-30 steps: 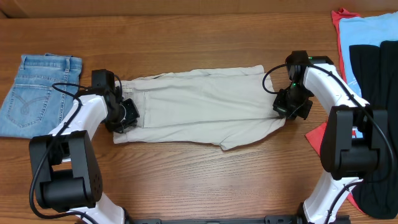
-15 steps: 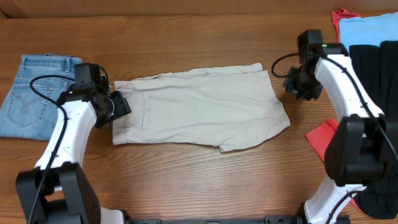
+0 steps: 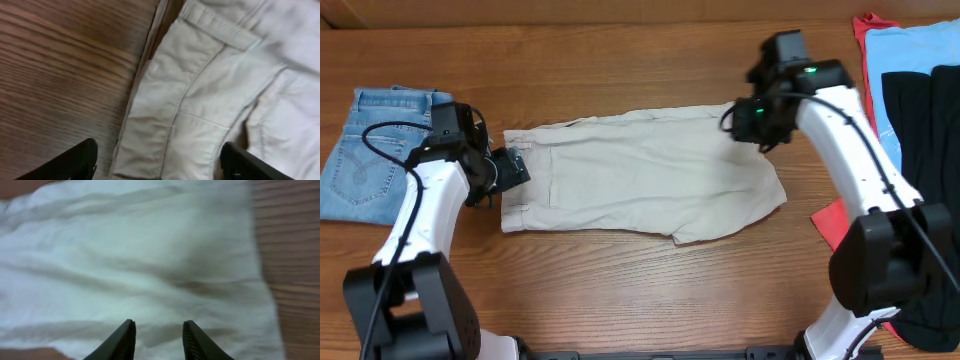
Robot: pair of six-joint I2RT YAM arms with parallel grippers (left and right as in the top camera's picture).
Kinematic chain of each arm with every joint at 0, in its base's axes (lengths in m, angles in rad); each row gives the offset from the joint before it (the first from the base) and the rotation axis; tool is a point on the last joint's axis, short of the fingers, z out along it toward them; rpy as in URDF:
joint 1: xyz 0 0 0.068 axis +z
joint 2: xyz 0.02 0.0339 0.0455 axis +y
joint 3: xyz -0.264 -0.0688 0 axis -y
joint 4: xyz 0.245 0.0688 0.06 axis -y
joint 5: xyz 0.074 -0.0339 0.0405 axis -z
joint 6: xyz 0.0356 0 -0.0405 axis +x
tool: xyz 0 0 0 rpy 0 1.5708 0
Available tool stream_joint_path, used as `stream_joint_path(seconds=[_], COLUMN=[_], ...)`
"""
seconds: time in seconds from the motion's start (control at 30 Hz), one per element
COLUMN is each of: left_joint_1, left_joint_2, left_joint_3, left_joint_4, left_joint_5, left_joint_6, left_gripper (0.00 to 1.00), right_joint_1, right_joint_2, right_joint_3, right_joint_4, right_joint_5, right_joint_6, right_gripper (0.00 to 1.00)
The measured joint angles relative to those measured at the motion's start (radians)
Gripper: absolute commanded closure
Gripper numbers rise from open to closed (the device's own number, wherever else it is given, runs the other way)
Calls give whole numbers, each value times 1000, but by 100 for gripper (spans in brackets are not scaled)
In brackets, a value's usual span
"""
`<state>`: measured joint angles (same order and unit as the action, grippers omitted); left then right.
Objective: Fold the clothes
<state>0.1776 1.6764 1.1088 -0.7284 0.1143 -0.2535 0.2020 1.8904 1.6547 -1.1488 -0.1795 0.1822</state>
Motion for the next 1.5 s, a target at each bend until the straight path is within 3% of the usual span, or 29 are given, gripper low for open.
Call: stream_joint_path(seconds=[0.57, 0.83, 1.1, 1.2, 1.5], left_joint_1=[21, 22, 27, 27, 61], left_joint_2=[184, 225, 239, 241, 240], left_joint_3=[5, 32, 38, 38, 85], left_joint_4=[144, 174, 171, 165, 16], left_joint_5=[72, 128, 158, 159, 131], left_joint_6=[72, 108, 118, 117, 119], left_gripper=[20, 55, 79, 94, 96], right_joint_1=[172, 174, 174, 174, 165], right_joint_2=[0, 0, 0, 0, 0], right_joint_3=[-47, -79, -79, -79, -79], right_joint_4=[113, 132, 134, 134, 134], right_joint_5=[-27, -27, -26, -27, -27], right_joint_6=[-22, -22, -22, -22, -20], right_gripper=[59, 59, 59, 59, 60])
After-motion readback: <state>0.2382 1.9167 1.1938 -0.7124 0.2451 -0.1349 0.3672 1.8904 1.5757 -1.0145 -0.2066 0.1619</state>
